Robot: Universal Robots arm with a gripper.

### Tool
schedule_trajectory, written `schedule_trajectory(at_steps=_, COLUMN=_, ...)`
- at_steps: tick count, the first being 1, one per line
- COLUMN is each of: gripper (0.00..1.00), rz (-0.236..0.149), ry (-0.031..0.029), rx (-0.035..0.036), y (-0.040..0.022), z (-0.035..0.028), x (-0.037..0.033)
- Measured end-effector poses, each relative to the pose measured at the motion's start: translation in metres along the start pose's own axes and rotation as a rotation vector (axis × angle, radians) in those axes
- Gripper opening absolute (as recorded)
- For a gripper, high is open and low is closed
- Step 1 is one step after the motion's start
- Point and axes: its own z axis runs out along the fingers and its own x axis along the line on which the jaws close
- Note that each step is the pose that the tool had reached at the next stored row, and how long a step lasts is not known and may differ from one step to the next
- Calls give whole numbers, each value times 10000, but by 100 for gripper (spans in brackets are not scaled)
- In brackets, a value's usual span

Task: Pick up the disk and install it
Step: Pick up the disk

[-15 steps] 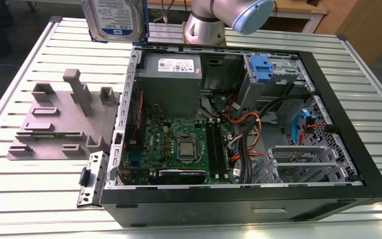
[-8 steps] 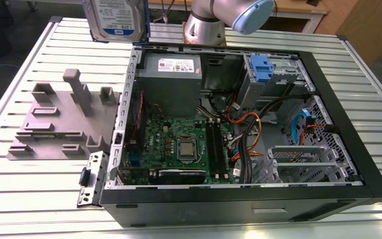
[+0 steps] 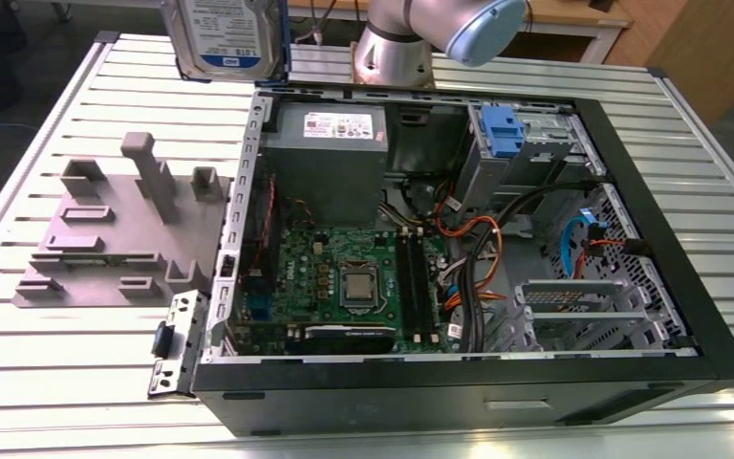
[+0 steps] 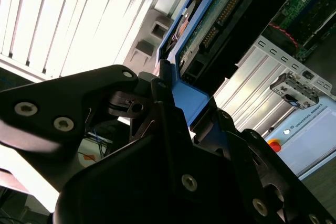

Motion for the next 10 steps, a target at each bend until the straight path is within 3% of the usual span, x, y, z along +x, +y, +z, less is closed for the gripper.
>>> schedule_trajectory(at_steps=10, gripper=36, rz=1, ry=0, rx=0, y=-22, z=0, x=0)
